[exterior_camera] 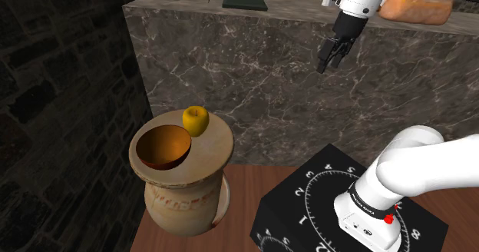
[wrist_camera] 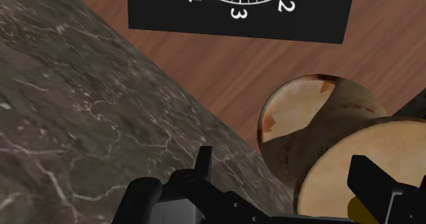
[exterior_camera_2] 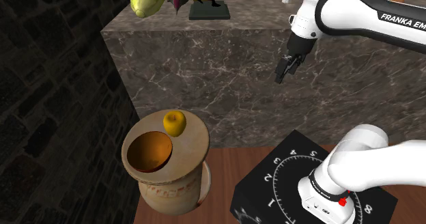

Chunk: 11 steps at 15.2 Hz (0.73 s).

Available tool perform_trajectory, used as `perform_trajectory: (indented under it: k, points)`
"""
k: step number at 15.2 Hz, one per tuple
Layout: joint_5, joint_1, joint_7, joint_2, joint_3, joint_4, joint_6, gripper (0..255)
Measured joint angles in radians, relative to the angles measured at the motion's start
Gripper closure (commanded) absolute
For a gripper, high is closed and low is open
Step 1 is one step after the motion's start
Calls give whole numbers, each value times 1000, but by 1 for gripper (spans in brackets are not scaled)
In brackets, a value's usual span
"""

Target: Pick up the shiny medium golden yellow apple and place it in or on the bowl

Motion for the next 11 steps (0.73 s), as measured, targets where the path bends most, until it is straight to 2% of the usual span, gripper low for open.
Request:
perform_trajectory:
  k: [3, 11]
  points:
    - [1, 17, -25, 34, 2, 2, 35, 0]
    - [4, 118, -201, 284, 4, 69, 243, 0]
